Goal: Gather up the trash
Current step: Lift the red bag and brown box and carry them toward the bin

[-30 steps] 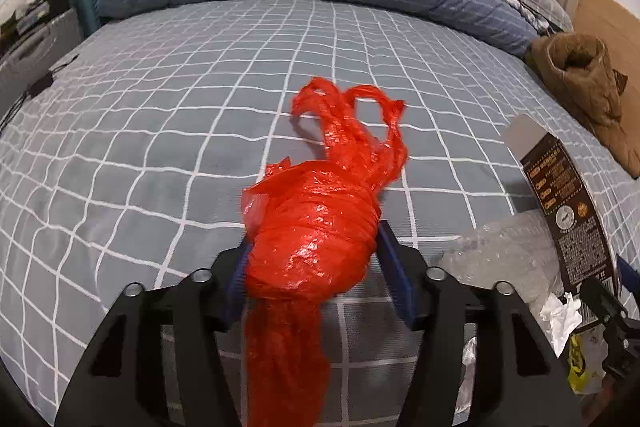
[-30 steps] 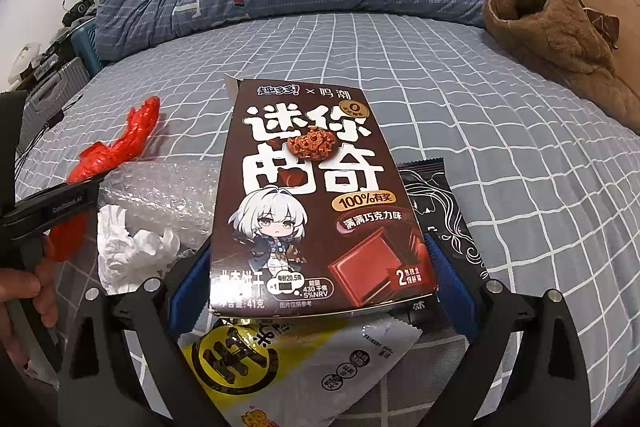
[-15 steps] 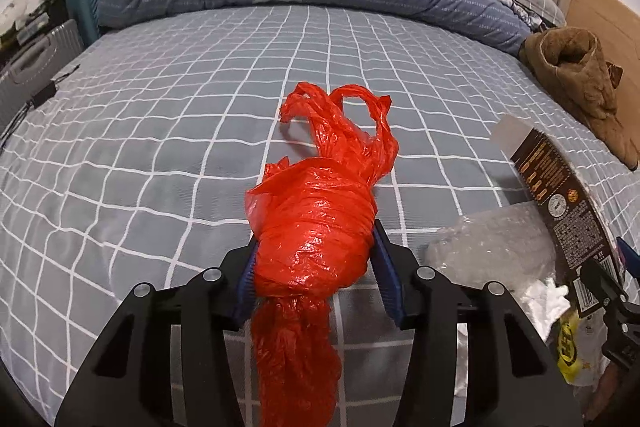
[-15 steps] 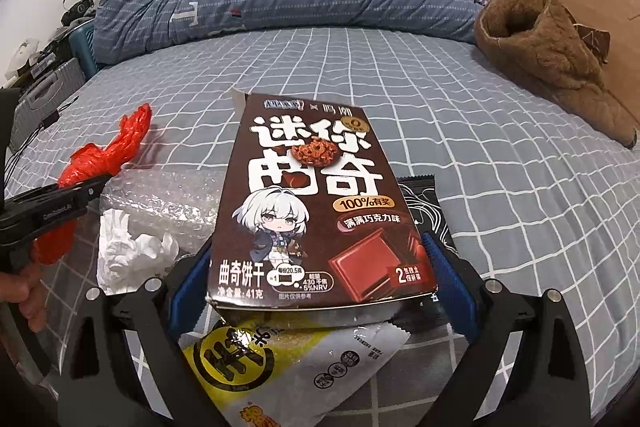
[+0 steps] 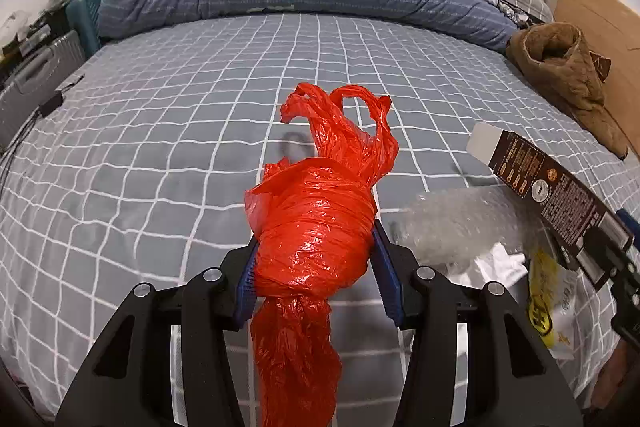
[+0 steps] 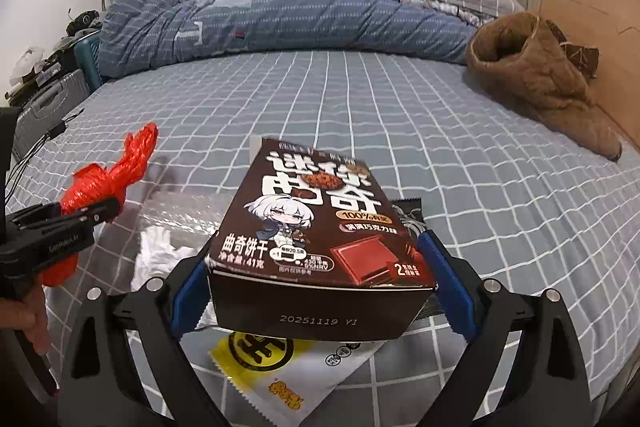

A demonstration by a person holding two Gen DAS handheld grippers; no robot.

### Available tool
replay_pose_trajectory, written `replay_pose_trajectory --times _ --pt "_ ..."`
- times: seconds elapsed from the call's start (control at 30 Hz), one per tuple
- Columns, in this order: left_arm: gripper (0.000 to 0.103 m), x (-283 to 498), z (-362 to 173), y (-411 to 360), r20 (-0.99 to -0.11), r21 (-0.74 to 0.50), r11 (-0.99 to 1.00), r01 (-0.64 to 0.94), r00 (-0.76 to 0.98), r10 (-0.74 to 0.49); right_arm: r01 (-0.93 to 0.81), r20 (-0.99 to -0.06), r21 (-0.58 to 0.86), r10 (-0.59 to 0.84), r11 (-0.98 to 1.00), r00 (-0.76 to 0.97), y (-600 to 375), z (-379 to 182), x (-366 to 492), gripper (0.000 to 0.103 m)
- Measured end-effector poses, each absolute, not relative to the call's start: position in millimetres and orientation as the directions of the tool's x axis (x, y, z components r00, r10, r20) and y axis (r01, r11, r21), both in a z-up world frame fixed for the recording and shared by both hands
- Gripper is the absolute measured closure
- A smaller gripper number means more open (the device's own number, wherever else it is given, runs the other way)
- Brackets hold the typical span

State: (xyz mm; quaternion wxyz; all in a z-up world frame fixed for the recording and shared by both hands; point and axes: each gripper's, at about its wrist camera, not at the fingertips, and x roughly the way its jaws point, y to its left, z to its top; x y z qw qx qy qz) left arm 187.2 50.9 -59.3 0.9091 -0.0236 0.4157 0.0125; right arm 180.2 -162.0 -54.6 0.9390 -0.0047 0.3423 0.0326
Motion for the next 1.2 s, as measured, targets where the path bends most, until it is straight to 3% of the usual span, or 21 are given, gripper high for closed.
replay_pose_trajectory --times 0.9,1.2 --pt "0.054 78.6 -31.8 39.2 -0.744 -0.092 0.996 0.002 0.665 -0.07 -0.065 -0.584 -0.036 0.032 0.997 0.811 -138.2 -16.7 86.6 0.013" --pt "0.054 55.0 -21.1 36.9 -0.733 -0.08 0.997 -0.02 0.679 -0.045 -0.061 -0.566 -0.02 0.039 0.998 0.824 -142.8 -3.4 69.2 0.013"
